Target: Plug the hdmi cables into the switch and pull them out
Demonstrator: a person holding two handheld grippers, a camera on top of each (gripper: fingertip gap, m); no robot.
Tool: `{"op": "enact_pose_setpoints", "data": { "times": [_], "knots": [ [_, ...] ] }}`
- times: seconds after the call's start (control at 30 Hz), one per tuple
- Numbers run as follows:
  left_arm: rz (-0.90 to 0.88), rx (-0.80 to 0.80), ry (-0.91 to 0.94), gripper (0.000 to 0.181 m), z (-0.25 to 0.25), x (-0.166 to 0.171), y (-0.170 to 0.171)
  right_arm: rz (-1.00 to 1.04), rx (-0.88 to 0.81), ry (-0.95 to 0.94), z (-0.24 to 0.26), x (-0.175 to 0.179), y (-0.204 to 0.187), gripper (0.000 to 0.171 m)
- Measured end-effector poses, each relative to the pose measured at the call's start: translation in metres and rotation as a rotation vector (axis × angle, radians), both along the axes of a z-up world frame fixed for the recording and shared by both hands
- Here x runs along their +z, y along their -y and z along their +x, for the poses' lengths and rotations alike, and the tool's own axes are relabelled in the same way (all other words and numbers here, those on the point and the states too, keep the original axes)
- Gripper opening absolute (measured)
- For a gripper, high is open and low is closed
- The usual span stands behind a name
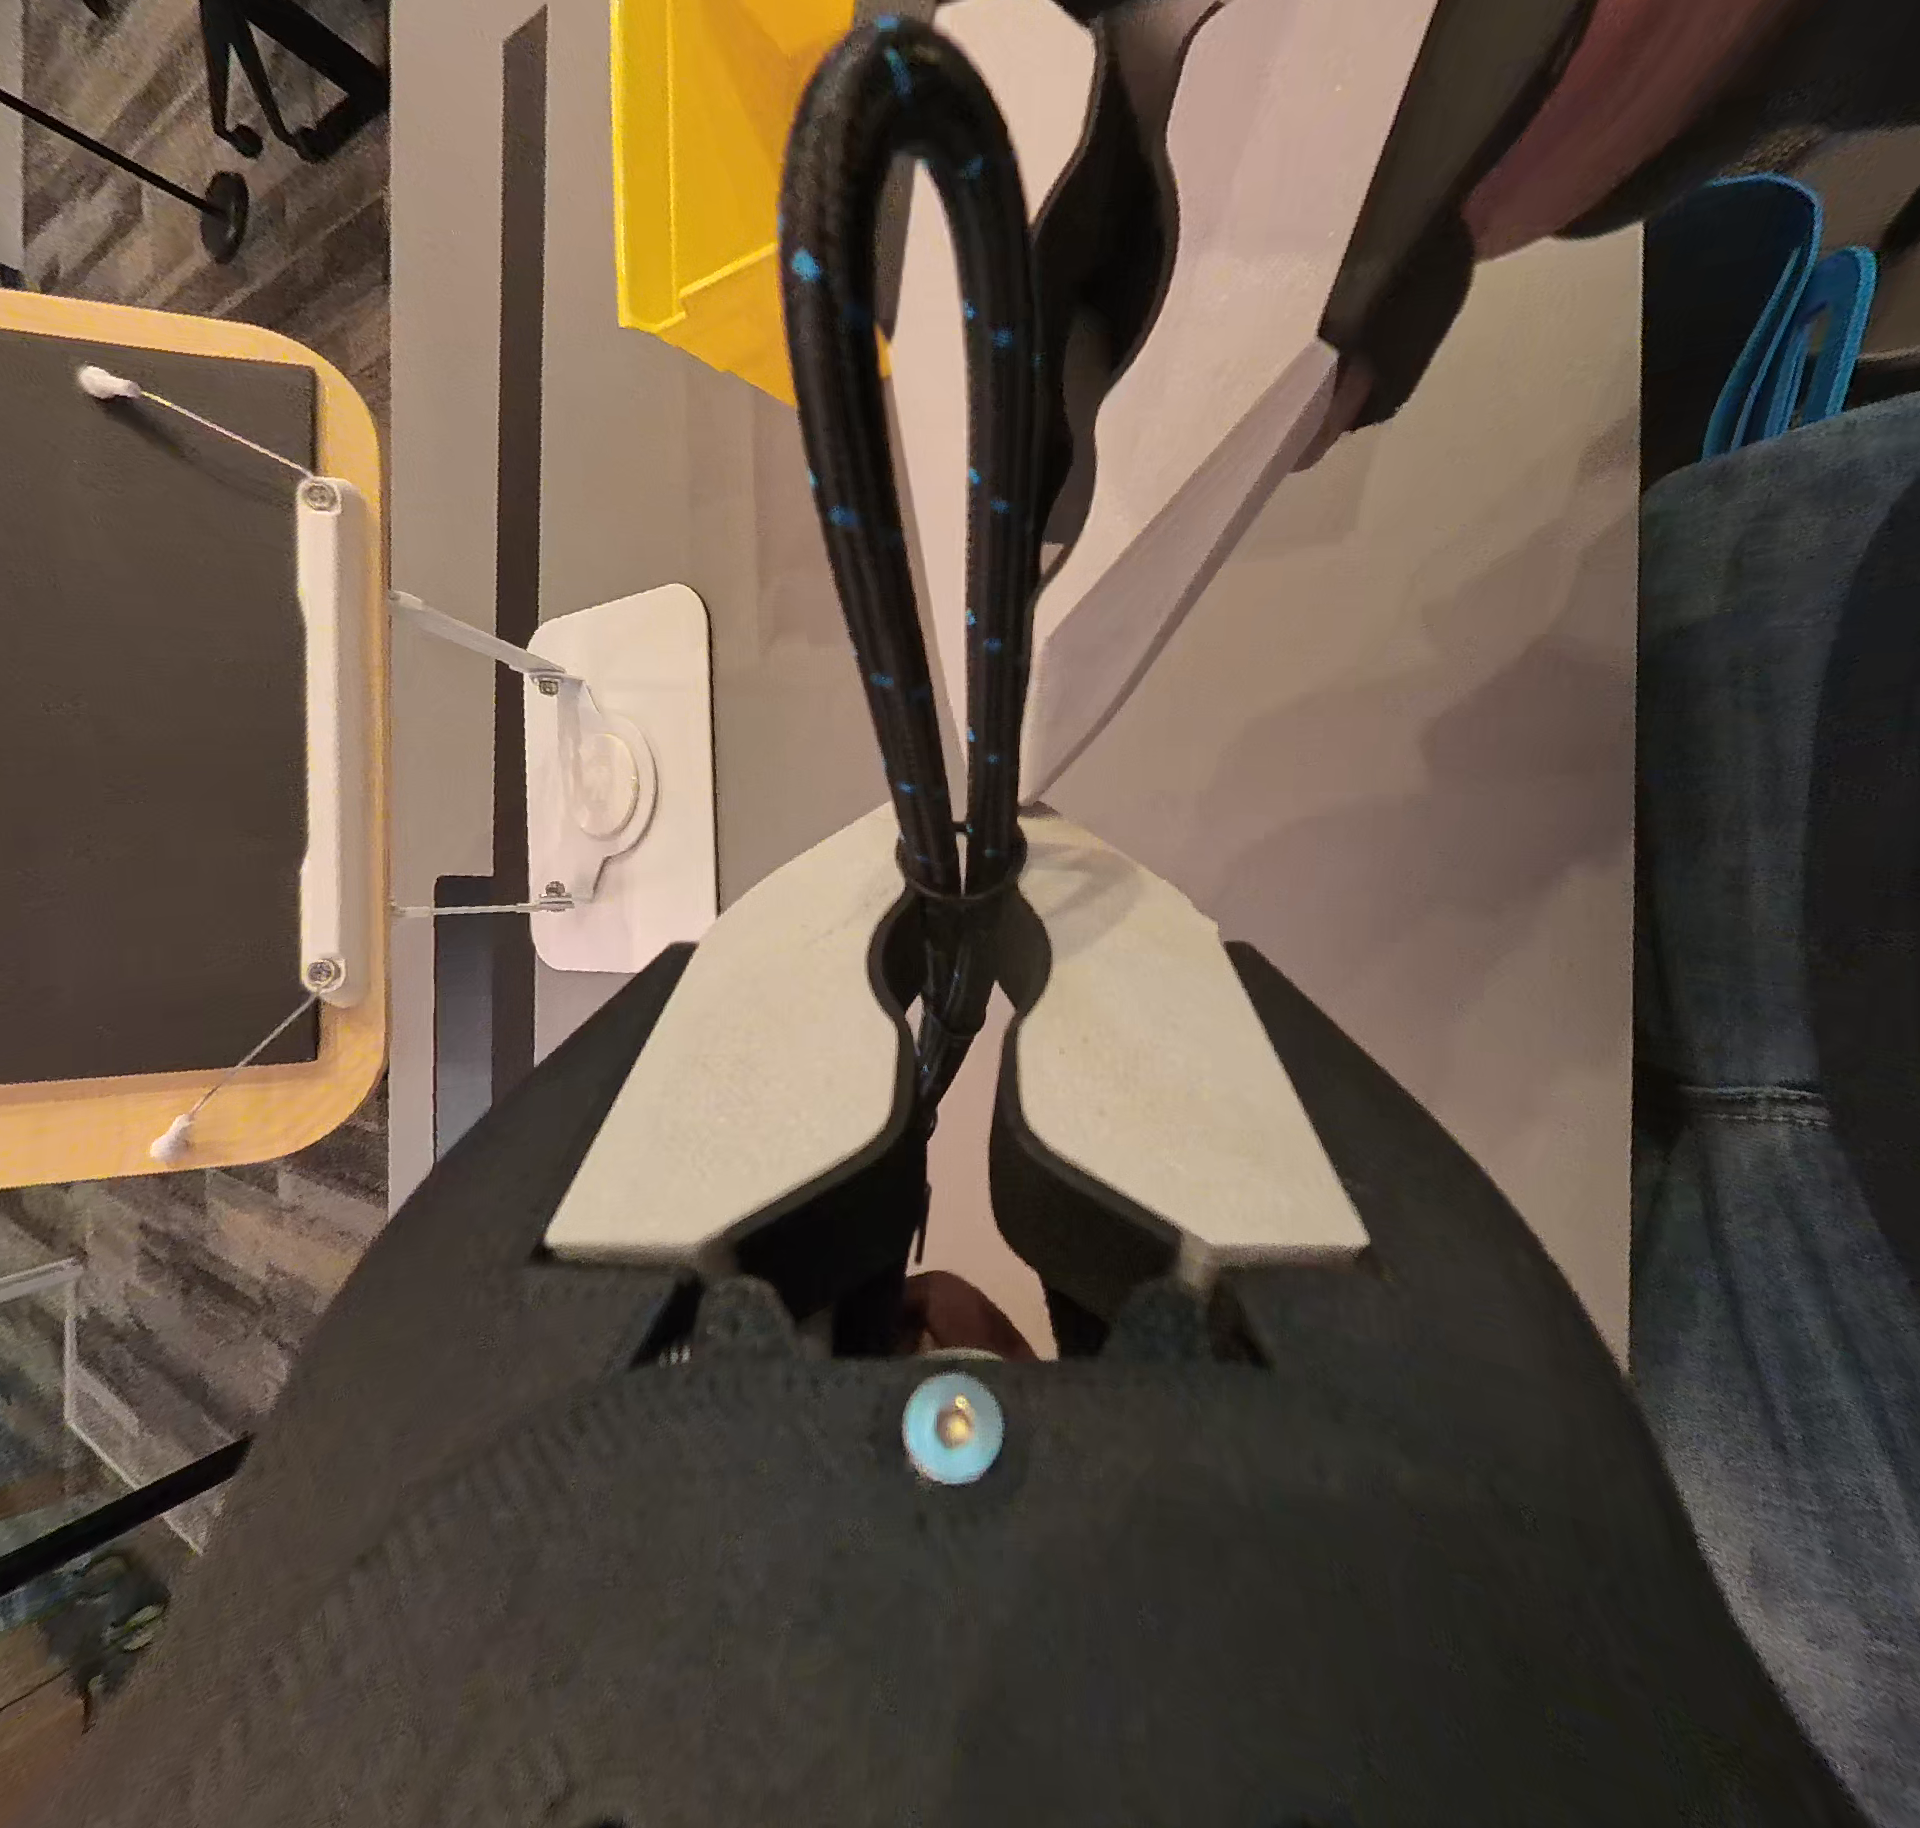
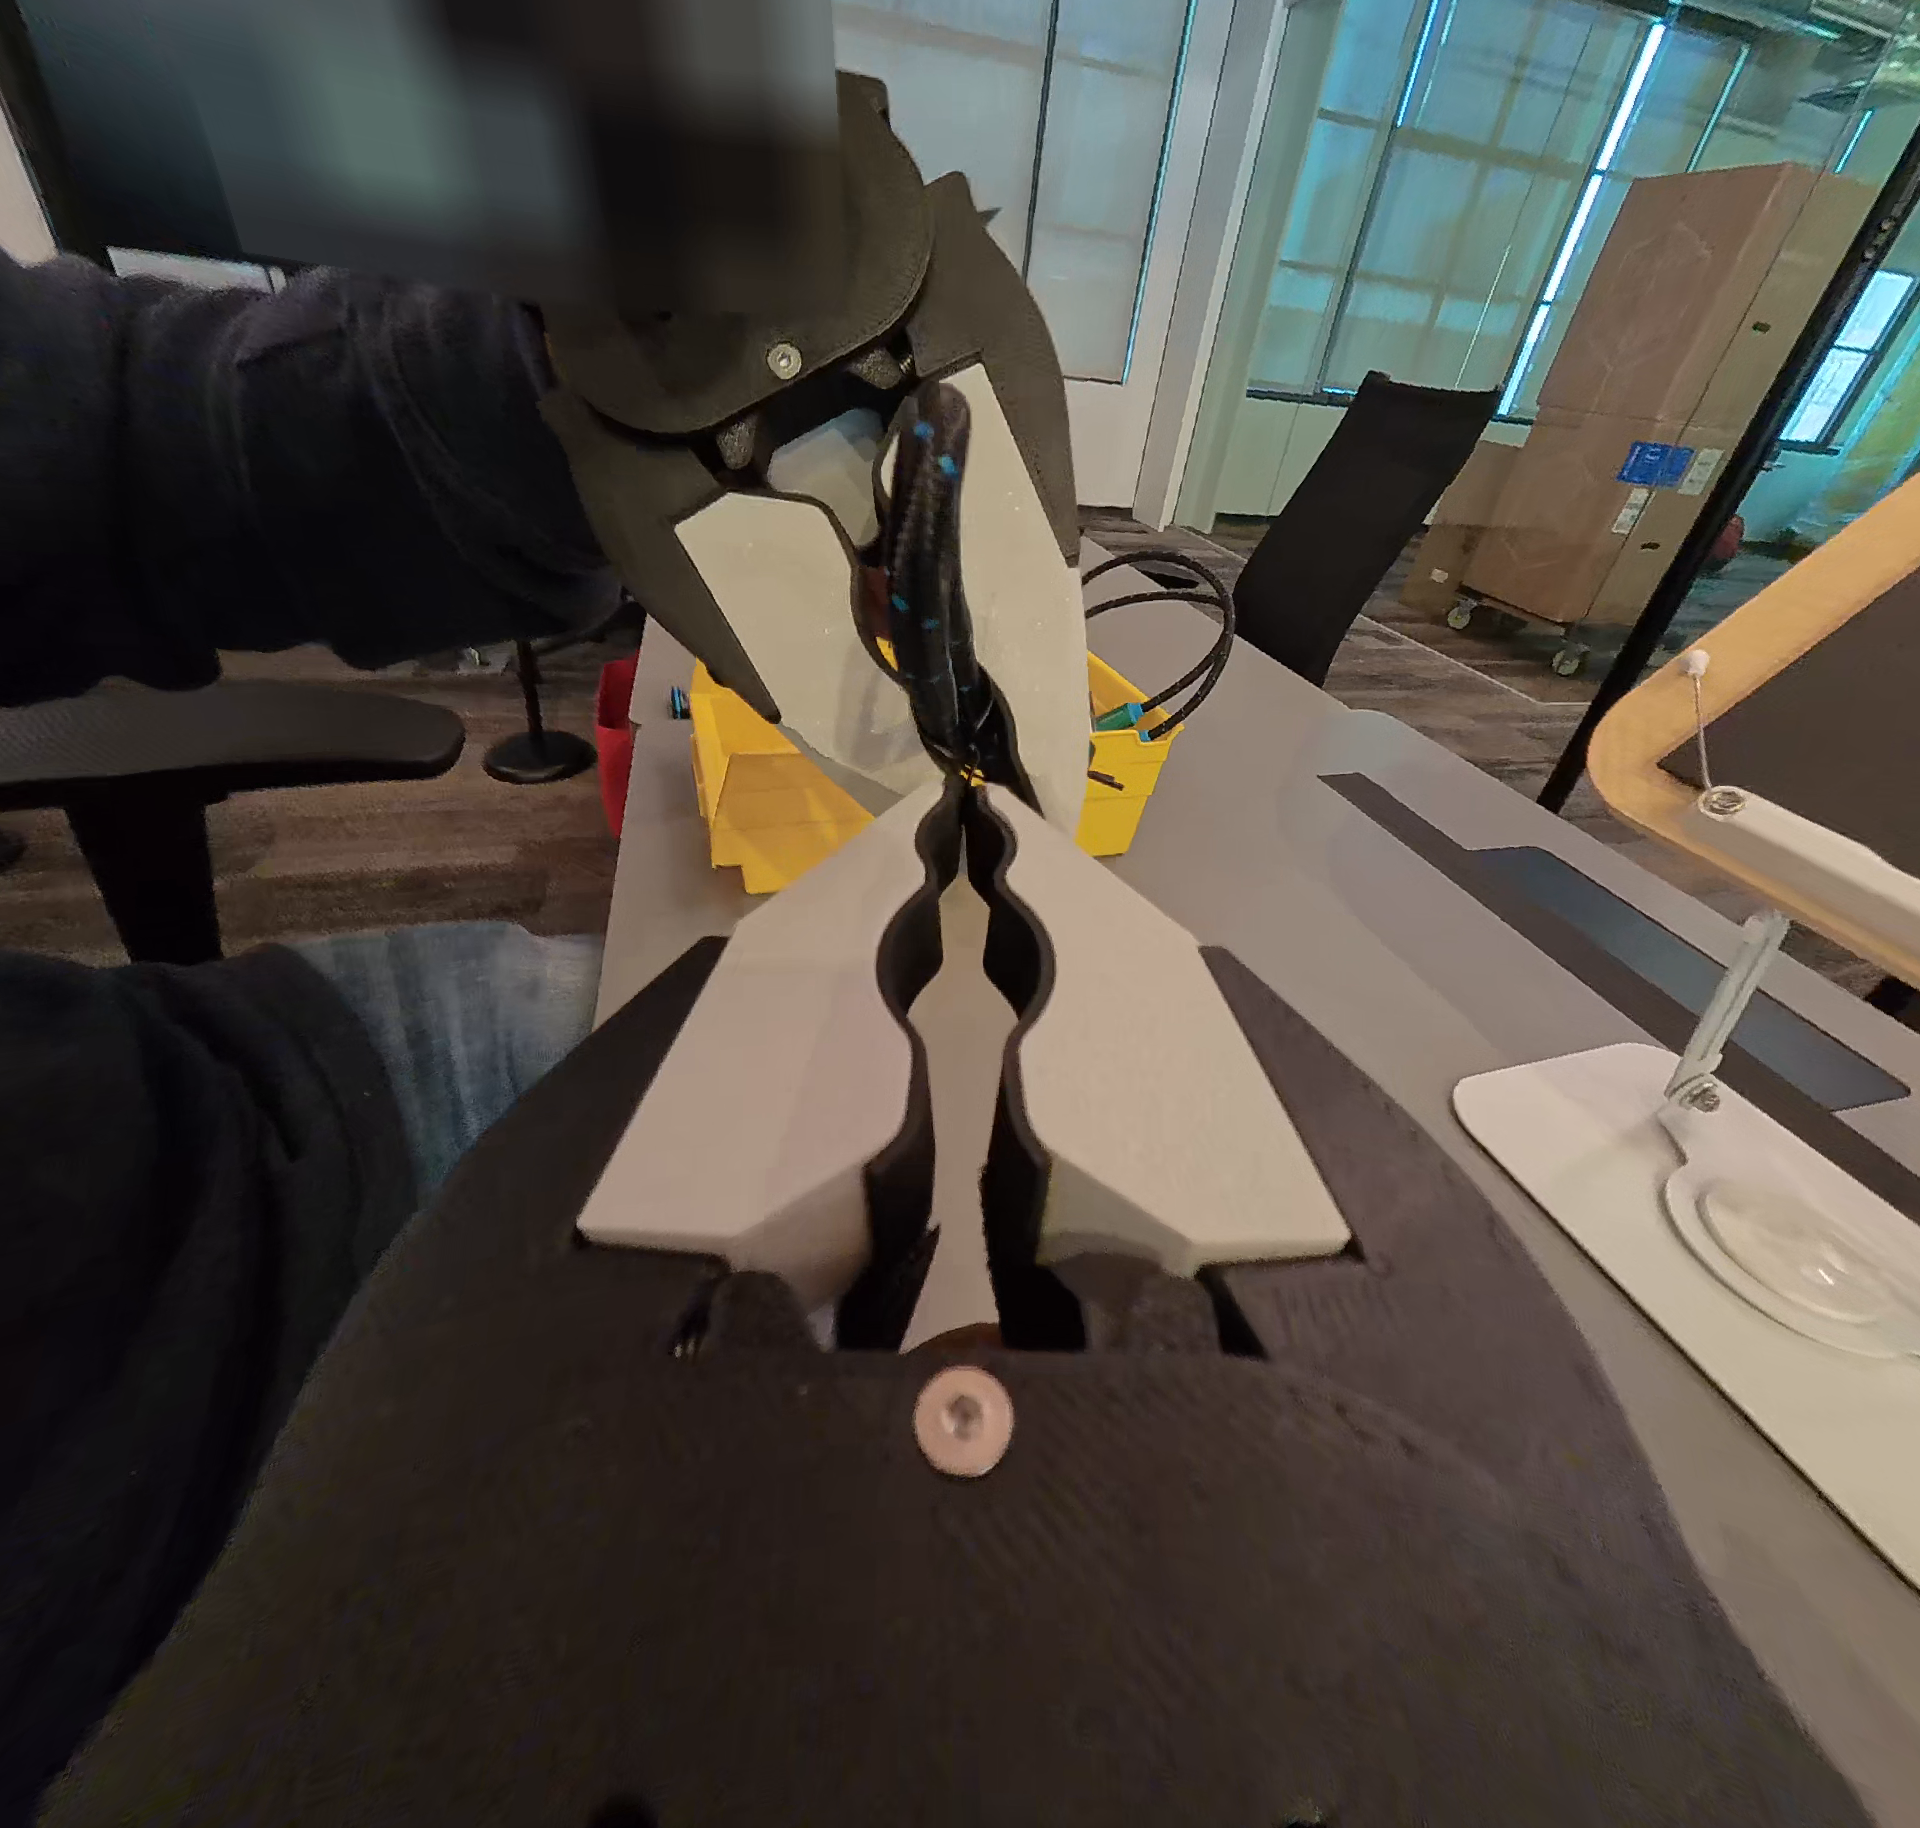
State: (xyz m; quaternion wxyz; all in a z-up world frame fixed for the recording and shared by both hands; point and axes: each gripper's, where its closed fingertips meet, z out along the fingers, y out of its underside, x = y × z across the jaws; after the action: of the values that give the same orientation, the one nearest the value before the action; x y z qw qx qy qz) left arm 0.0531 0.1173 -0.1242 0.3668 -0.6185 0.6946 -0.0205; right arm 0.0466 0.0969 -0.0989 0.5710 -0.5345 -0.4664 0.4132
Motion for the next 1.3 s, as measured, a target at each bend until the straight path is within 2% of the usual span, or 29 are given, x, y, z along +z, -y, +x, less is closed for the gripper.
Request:
{"op": "enact_pose_setpoints", "data": {
  "times": [0.5,0.73,0.93,1.07,1.3],
  "knots": [
    [0.042,0.032,0.103,0.010,0.010,0.009,-0.005,-0.105,0.020,-0.125,0.012,0.013,-0.002,0.000],
    [0.038,0.104,0.232,0.020,0.012,-0.014,-0.017,-0.210,0.020,-0.101,0.010,-0.010,-0.013,0.000],
    [0.038,0.143,0.359,0.017,0.015,-0.018,-0.021,-0.250,0.008,-0.098,0.010,-0.017,-0.019,0.000],
    [-0.045,0.148,0.429,0.012,0.014,-0.027,-0.023,-0.205,-0.029,-0.075,0.012,-0.014,-0.022,0.000],
    [-0.097,0.138,0.442,0.010,0.017,-0.035,-0.018,-0.223,-0.056,-0.097,0.017,-0.011,-0.028,0.000]
  ]
}}
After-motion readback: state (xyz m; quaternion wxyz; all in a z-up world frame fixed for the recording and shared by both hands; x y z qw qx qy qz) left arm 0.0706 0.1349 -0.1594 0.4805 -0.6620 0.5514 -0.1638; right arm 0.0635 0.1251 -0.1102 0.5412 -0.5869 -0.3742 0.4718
